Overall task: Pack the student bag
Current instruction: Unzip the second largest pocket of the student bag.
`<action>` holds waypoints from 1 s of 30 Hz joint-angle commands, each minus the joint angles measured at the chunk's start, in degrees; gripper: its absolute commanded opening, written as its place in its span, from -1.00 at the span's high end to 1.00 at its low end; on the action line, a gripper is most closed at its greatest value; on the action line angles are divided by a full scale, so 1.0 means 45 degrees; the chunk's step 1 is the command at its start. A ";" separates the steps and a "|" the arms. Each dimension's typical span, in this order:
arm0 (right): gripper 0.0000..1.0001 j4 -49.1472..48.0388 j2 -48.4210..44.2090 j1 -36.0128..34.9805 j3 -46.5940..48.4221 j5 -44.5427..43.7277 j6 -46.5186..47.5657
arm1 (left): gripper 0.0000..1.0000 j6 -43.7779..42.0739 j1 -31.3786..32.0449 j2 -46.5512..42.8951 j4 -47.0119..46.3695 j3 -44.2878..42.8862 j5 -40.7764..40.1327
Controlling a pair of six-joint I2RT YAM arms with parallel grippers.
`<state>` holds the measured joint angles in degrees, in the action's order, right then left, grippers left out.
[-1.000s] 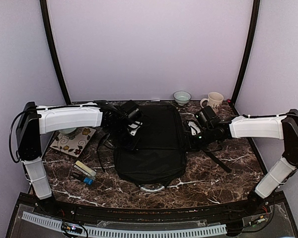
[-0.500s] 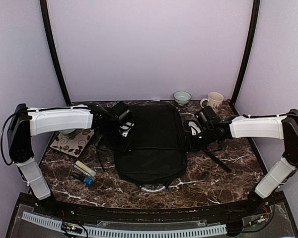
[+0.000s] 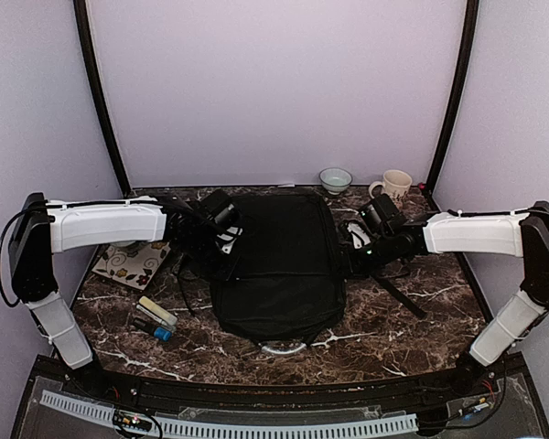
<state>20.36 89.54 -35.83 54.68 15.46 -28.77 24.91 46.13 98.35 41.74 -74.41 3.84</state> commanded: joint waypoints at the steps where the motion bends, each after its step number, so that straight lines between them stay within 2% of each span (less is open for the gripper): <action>1: 1.00 0.0511 -0.0055 0.0400 0.0321 -0.1084 0.0116 | 0.93 0.0638 -0.0212 -0.0819 0.1631 0.0232 -0.0571; 3: 1.00 0.0486 -0.0034 0.0388 0.0357 -0.1025 0.0105 | 0.61 0.0900 -0.0212 -0.1025 0.1771 0.0196 -0.0666; 5: 0.88 0.0527 -0.0016 0.0400 0.0421 -0.0995 0.0064 | 0.43 0.1152 -0.0201 -0.1332 0.1850 0.0188 -0.0837; 9: 0.55 0.0779 0.0043 0.0388 0.0672 -0.0965 0.0128 | -0.02 0.1725 -0.0201 -0.1875 0.2356 0.0092 -0.1589; 11: 0.37 0.0941 0.0016 0.0399 0.0831 -0.0960 0.0259 | -0.50 0.2108 -0.0210 -0.2090 0.2764 0.0056 -0.2054; 13: 0.21 0.1148 -0.0040 0.0385 0.1016 -0.1034 0.0397 | -0.80 0.2660 -0.0202 -0.2386 0.3149 0.0176 -0.2742; 15: 0.07 0.1440 -0.0122 0.0392 0.1247 -0.1232 0.0579 | -0.93 0.3500 -0.0207 -0.2879 0.3462 0.0530 -0.3395; 19: -0.15 0.2021 -0.0455 0.0394 0.1517 -0.1931 0.0879 | -0.97 0.6017 -0.0298 -0.3960 0.4050 0.1736 -0.4220; 21: -0.23 0.2137 -0.0633 0.0401 0.1509 -0.2311 0.0905 | -0.97 0.7182 -0.0517 -0.4482 0.4261 0.2344 -0.4025; 24: -0.27 0.2175 -0.0871 0.0400 0.1419 -0.2639 0.0877 | -0.94 0.9133 -0.0585 -0.5423 0.4391 0.3328 -0.4012; 27: -0.27 0.2108 -0.1013 0.0421 0.1271 -0.2675 0.0734 | -0.82 1.1214 -0.0789 -0.6625 0.4379 0.4457 -0.4002; 30: -0.28 0.2015 -0.1101 0.0406 0.1112 -0.2531 0.0544 | -0.74 1.2057 -0.1748 -0.7645 0.3468 0.5721 -0.2799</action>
<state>29.87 86.06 -34.35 60.14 4.99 -25.56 66.96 42.17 68.95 58.39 -54.00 -12.23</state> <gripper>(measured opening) 0.637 0.886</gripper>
